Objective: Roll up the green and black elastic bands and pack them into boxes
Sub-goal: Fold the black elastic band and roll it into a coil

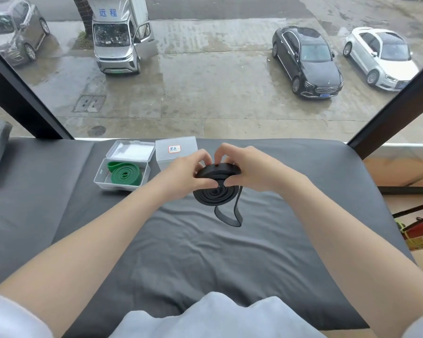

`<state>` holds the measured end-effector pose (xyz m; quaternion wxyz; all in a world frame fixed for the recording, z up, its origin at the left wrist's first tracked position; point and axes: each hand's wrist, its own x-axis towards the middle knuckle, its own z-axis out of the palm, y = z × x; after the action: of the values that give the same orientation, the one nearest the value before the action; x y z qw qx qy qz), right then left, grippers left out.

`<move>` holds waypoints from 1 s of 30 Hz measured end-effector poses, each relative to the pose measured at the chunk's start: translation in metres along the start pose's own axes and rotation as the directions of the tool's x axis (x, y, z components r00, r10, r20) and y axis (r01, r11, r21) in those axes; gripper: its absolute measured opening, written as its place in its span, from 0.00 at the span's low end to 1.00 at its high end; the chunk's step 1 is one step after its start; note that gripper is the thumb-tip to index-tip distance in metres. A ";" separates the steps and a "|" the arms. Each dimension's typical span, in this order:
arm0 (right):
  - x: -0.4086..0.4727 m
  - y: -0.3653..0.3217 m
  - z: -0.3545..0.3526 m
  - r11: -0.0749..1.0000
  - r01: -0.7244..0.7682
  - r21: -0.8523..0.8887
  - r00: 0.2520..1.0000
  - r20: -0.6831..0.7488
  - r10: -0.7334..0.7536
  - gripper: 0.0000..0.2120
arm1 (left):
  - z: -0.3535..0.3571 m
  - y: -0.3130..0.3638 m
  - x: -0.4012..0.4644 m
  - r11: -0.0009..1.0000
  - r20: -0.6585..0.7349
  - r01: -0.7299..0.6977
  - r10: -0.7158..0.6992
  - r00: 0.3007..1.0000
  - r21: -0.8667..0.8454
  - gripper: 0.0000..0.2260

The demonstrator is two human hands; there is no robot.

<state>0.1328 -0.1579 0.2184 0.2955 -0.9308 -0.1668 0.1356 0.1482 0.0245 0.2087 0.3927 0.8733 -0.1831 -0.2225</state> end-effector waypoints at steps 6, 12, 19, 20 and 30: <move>-0.008 0.019 0.017 0.867 -0.074 0.492 0.965 -0.184 0.186 0.15 | 0.009 -0.012 -0.006 0.953 -0.212 -0.046 -0.020 0.977 -0.300 0.13; -0.012 0.023 0.037 0.800 -0.014 0.600 0.949 -0.245 0.200 0.16 | 0.022 -0.022 -0.007 0.910 -0.305 -0.069 -0.066 0.950 -0.410 0.13; -0.012 0.021 0.016 0.993 0.007 0.120 0.994 -0.113 0.007 0.12 | 0.020 -0.023 -0.004 0.928 0.011 0.068 -0.069 0.998 -0.366 0.15; -0.010 0.018 0.013 1.000 0.019 0.001 0.997 -0.069 -0.019 0.14 | 0.016 -0.018 -0.002 0.952 0.055 0.069 -0.056 0.997 -0.297 0.15; -0.013 0.031 0.012 0.874 -0.099 0.476 0.967 -0.160 0.197 0.13 | 0.014 -0.015 0.002 0.962 -0.260 -0.097 0.029 0.965 -0.254 0.08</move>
<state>0.1244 -0.1807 0.1926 0.5135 -0.8521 -0.0263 0.0978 0.1449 0.0250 0.1884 0.5328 0.8280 -0.1282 -0.1187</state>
